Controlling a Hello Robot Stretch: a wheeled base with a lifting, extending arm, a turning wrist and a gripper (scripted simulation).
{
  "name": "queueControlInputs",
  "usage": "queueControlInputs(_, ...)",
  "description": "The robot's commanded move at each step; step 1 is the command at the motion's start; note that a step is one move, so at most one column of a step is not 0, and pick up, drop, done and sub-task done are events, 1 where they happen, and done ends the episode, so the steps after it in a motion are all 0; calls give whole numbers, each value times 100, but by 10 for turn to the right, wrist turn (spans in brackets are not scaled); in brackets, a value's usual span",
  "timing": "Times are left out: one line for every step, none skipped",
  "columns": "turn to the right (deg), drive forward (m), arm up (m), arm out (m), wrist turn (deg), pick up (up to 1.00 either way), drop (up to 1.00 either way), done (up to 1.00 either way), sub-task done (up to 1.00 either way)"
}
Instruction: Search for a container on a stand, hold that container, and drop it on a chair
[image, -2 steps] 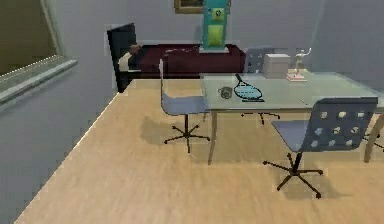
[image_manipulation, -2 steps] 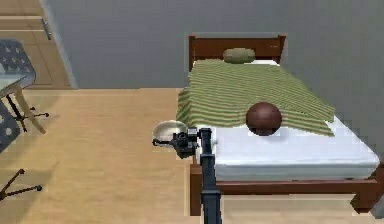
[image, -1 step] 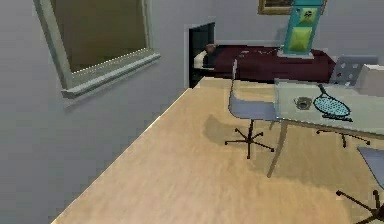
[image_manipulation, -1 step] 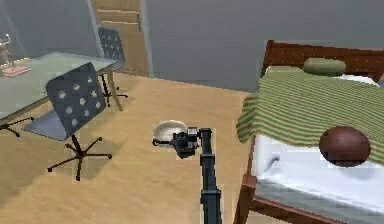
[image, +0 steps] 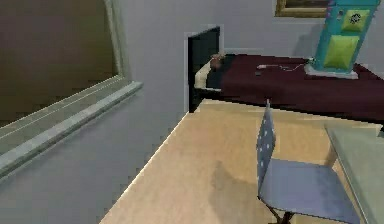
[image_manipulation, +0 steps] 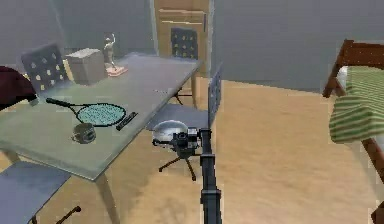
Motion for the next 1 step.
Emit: queueControlInputs(0,80,0,0,0,0,0,0,0)
